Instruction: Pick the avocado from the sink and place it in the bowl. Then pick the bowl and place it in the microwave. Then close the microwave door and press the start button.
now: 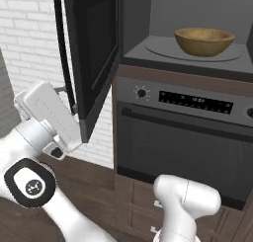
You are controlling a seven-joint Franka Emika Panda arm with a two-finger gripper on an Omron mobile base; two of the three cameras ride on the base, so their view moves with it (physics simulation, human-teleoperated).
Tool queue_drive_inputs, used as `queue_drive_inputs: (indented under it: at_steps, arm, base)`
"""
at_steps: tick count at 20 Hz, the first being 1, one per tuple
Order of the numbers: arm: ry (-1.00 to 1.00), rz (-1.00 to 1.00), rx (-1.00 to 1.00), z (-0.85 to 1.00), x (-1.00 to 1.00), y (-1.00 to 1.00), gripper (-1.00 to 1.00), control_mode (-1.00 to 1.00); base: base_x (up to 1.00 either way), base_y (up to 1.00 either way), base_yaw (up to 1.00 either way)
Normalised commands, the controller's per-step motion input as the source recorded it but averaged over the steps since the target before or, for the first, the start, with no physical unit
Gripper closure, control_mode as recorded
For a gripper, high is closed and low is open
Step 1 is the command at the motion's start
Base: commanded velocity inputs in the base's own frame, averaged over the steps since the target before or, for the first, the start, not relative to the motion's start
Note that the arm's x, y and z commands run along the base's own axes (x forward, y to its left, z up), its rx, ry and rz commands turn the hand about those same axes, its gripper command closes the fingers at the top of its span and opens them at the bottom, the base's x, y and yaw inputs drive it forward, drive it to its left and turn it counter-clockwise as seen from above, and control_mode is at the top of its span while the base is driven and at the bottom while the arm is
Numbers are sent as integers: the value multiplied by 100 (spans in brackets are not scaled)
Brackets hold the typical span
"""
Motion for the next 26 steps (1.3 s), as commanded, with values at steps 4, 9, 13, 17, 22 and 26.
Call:
queue_drive_inputs:
  at_steps: [4, 9, 13, 17, 22, 26]
  arm:
    - [-23, 0, 15, 23, -16, -65, -100, -100]
    - [-14, 0, 18, 18, -14, -78, -100, -100]
    - [-7, 0, 19, 15, -1, -87, -100, -100]
    - [-3, 0, 19, 11, 0, -89, -100, -100]
    - [-3, 0, 19, 16, 0, -87, -100, -100]
    - [-3, 0, 18, 20, 0, -83, -100, -100]
  base:
    - [0, 0, 0]
    - [0, 0, 0]
    - [0, 0, 0]
    - [0, 0, 0]
    - [0, 0, 0]
    - [0, 0, 0]
